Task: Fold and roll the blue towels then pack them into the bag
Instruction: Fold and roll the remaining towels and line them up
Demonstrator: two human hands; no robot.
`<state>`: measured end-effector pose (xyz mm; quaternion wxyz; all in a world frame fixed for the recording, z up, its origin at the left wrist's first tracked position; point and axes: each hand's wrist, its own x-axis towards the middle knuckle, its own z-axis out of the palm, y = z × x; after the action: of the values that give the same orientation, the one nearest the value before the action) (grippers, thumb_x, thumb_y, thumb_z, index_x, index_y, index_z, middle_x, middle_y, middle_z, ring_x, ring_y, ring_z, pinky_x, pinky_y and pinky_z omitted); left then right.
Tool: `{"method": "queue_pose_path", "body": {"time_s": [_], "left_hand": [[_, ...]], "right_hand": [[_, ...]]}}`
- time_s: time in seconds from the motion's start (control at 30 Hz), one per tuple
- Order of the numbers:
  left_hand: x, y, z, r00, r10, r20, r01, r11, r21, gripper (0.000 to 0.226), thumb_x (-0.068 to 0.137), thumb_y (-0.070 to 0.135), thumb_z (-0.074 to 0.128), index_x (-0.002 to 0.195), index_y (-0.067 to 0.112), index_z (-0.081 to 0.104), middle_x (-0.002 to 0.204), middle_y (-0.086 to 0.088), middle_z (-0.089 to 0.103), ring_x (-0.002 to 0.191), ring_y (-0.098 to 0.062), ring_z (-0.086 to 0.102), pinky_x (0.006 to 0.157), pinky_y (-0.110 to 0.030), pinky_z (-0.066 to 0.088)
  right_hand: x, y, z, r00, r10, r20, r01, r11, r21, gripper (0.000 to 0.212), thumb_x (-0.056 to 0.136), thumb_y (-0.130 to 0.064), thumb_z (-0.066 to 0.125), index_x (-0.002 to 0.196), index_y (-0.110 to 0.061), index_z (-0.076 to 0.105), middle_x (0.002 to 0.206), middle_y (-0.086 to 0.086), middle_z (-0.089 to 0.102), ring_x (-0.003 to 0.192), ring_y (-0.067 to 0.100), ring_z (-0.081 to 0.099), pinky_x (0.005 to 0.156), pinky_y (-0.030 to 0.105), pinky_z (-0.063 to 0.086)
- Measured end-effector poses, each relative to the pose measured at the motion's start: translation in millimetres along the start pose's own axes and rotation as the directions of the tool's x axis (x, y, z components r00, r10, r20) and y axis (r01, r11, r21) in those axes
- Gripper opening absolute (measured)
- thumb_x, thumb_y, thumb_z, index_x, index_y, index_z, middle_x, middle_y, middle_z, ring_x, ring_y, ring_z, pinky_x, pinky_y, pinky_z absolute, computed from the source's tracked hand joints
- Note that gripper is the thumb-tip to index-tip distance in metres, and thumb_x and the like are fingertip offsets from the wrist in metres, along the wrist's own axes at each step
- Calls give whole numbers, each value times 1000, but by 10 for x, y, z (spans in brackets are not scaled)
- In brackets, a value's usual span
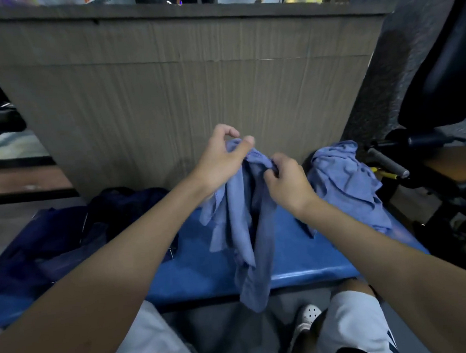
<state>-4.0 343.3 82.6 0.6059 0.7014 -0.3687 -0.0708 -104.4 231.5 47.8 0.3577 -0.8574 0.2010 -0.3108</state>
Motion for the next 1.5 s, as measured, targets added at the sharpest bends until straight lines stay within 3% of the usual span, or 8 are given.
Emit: {"method": "queue_pose_path", "body": {"time_s": [0.13, 0.33, 0.73, 0.9, 1.03, 1.2, 1.33, 1.5], "left_hand": [[39, -92, -111, 977, 78, 200, -132, 953, 274, 32, 87, 20, 69, 112, 15, 50, 102, 2, 57, 87, -3, 54, 77, -15, 43], [139, -267, -196, 996, 61, 72, -80, 949, 305, 24, 93, 6, 57, 69, 8, 58, 63, 2, 49, 59, -7, 41, 60, -27, 35], [-106, -745, -297, 932, -290, -219, 313, 946, 81, 9, 87, 9, 69, 85, 15, 62, 77, 0, 60, 73, -14, 57, 67, -27, 47], [-745, -1260, -76, 540, -830, 142, 832, 500, -242, 23, 100, 30, 47, 94, 12, 59, 73, -7, 59, 64, -21, 56, 60, -29, 44], [-909, -1263, -3, 316, -832, 457, 948, 255, -190, 49, 92, 55, 47, 104, 11, 65, 97, -12, 72, 89, -32, 68, 87, -40, 47], [-719, -1103, -74, 388, -775, 499, 909, 234, -344, 16, 88, 27, 64, 86, 12, 66, 81, -7, 68, 81, -25, 63, 78, -40, 50], [-654, -1038, -200, 470, -742, 478, 865, 279, -417, 10, 93, 13, 60, 86, 7, 66, 73, -7, 69, 73, -19, 63, 73, -33, 52], [-559, -995, -365, 582, -646, 494, 801, 350, -486, 22, 98, 21, 54, 91, 6, 68, 85, -6, 72, 74, -14, 69, 66, -27, 59]], "right_hand": [[86, -34, -84, 995, 94, 32, -97, 987, 124, 16, 94, -20, 53, 83, -9, 53, 64, -4, 49, 59, 11, 41, 56, 27, 35], [92, -62, -193, 981, 69, 182, -74, 997, 20, 26, 95, -19, 53, 70, -13, 48, 59, -3, 45, 49, 6, 37, 48, 19, 32], [232, -347, -228, 847, 378, 373, -530, 641, 555, 25, 98, -26, 50, 87, -9, 64, 75, 10, 68, 67, 23, 67, 61, 32, 54], [303, -371, -198, 828, 418, 373, -555, 519, 651, 40, 97, -21, 46, 57, -18, 53, 52, -1, 54, 62, 20, 55, 70, 33, 44], [328, -423, -182, 843, 430, 323, -527, 540, 656, 24, 99, -23, 45, 79, -14, 53, 74, 5, 57, 76, 23, 57, 67, 30, 48], [326, -331, -277, 805, 501, 318, -578, 539, 613, 36, 99, -32, 47, 115, -3, 62, 109, 14, 69, 103, 28, 66, 96, 42, 51], [374, -252, -326, 827, 485, 285, -541, 544, 641, 27, 101, -28, 43, 92, -7, 57, 90, 14, 60, 78, 24, 62, 76, 32, 51], [374, -107, -412, 798, 545, 257, -567, 536, 625, 40, 97, -34, 53, 117, -2, 64, 113, 16, 69, 103, 28, 68, 97, 44, 51]]}}
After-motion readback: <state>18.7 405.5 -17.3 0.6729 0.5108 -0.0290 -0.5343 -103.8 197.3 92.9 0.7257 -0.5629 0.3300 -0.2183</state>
